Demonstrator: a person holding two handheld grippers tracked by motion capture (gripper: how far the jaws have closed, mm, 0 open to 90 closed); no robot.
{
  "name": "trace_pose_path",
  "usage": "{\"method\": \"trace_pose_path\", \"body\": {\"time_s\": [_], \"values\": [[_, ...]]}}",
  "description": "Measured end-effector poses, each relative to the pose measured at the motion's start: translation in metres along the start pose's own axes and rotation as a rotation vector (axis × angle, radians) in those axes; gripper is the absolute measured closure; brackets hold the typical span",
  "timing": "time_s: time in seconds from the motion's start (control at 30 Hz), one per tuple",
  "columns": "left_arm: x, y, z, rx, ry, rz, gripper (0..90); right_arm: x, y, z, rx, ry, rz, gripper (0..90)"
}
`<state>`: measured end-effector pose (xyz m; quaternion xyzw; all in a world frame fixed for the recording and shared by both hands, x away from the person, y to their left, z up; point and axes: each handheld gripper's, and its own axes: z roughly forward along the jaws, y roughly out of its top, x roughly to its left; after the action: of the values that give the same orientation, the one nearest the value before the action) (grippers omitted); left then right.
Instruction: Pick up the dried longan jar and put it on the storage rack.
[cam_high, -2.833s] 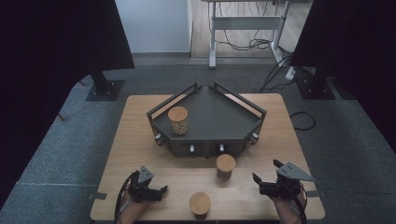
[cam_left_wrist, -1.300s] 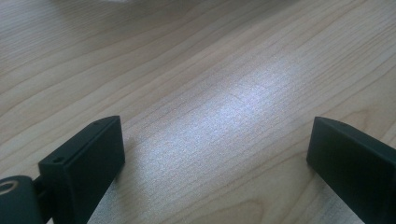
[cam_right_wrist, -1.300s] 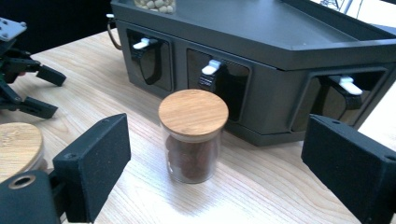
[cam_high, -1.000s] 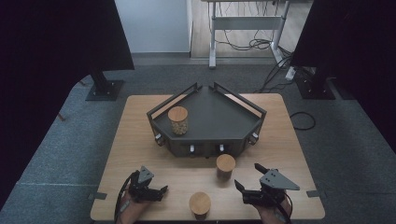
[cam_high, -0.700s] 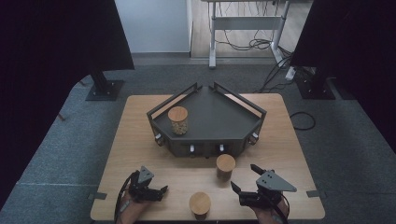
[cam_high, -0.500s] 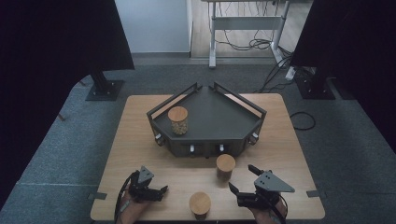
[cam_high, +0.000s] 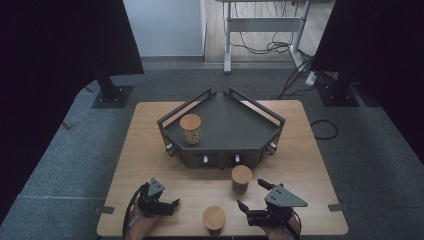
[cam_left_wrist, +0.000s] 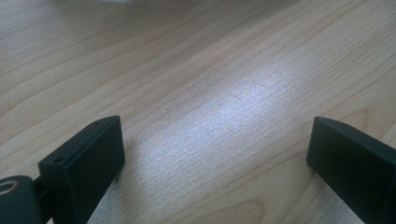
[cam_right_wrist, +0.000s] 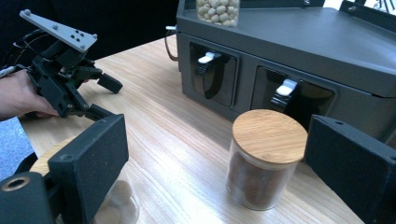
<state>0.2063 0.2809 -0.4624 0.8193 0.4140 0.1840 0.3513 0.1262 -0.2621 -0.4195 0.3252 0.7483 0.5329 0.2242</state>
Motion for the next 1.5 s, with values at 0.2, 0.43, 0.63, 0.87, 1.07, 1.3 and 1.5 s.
{"method": "trace_pose_path", "body": {"time_s": [0.2, 0.43, 0.63, 0.87, 1.07, 1.3, 1.5], "values": [[0.000, 0.000, 0.000, 0.000, 0.000, 0.000, 3.9, 0.003, 0.001, 0.004, 0.005, 0.023, -0.006, 4.7], [0.000, 0.000, 0.000, 0.000, 0.000, 0.000, 3.9, 0.006, 0.001, 0.007, 0.004, 0.039, -0.009, 3.5], [0.000, 0.000, 0.000, 0.000, 0.000, 0.000, 3.9, 0.009, 0.001, 0.010, 0.001, 0.055, -0.015, 3.5], [0.000, 0.000, 0.000, 0.000, -0.001, 0.001, 3.9, 0.014, 0.000, 0.014, -0.003, 0.076, -0.027, 3.5], [0.000, 0.000, 0.000, 0.000, -0.001, 0.001, 3.9, 0.017, -0.002, 0.017, -0.008, 0.089, -0.028, 3.5], [0.000, 0.000, 0.000, 0.000, -0.001, 0.001, 3.9, 0.020, -0.003, 0.022, 0.001, 0.105, -0.035, 3.7], [0.000, 0.000, 0.000, 0.000, -0.002, 0.002, 3.9, 0.024, -0.005, 0.026, 0.001, 0.115, -0.038, 3.7]]}}
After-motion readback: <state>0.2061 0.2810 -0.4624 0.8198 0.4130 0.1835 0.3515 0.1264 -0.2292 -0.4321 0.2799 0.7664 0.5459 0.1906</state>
